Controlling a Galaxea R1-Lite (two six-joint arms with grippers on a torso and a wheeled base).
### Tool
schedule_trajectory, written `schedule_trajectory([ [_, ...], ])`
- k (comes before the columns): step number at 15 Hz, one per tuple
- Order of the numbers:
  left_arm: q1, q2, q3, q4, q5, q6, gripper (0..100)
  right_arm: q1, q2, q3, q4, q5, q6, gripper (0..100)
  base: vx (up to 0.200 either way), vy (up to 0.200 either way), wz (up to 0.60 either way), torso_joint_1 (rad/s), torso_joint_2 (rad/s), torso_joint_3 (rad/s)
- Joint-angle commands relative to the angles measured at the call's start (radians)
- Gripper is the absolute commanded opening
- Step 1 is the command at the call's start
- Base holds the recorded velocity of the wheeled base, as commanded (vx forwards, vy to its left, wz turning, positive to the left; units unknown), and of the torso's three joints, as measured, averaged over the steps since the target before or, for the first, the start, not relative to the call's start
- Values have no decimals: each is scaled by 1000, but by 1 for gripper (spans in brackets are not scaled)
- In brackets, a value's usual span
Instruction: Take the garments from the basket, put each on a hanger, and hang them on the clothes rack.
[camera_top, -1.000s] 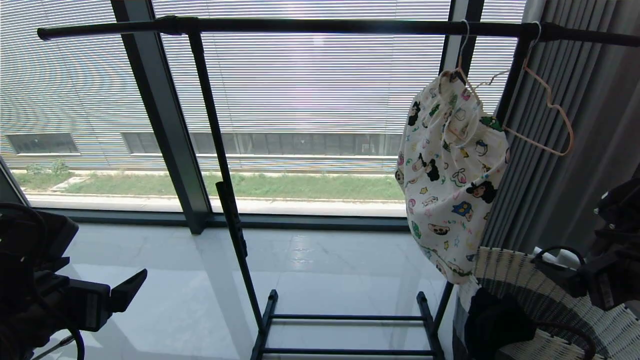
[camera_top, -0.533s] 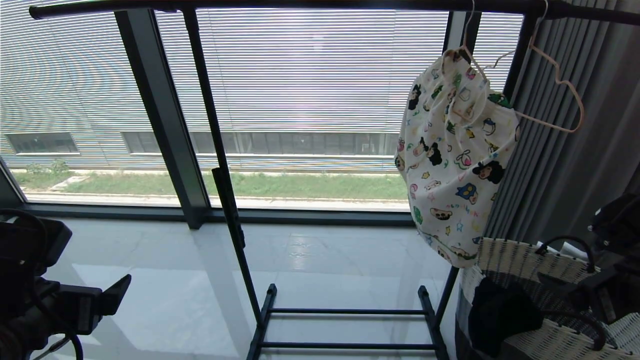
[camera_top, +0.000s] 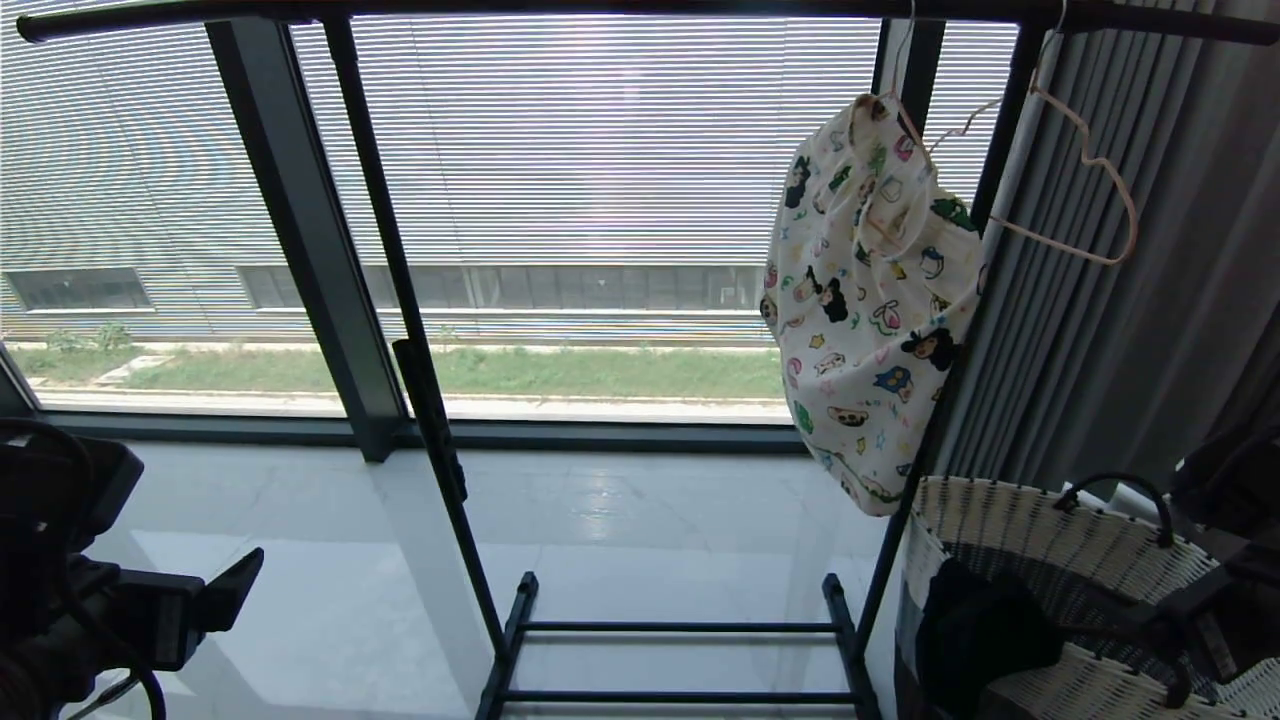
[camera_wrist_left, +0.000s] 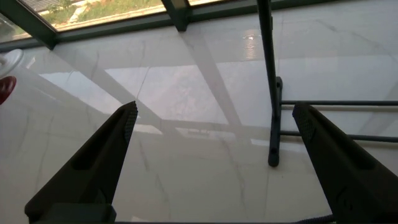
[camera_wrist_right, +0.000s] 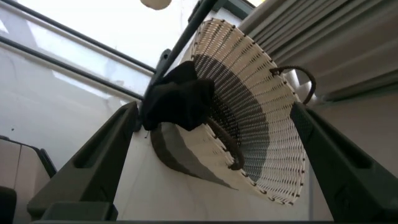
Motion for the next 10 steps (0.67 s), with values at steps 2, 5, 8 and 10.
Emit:
schedule_trajectory([
  [2, 0, 3, 1, 1, 1, -1, 100, 0, -1, 9, -1, 1, -1, 100, 0, -200, 0, 2, 5, 2],
  [5, 0, 7, 0, 1, 1, -1, 100, 2, 8, 9, 1, 4, -2, 100, 0, 0, 0, 0, 0, 0],
  [8, 1, 7, -2, 0, 1, -1, 100, 2, 20, 11, 1, 10, -33, 100, 0, 0, 0, 0, 0, 0],
  [10, 1, 7, -2, 0, -1, 0, 100, 0, 45, 9, 2, 11, -34, 100, 0, 0, 0, 0, 0, 0],
])
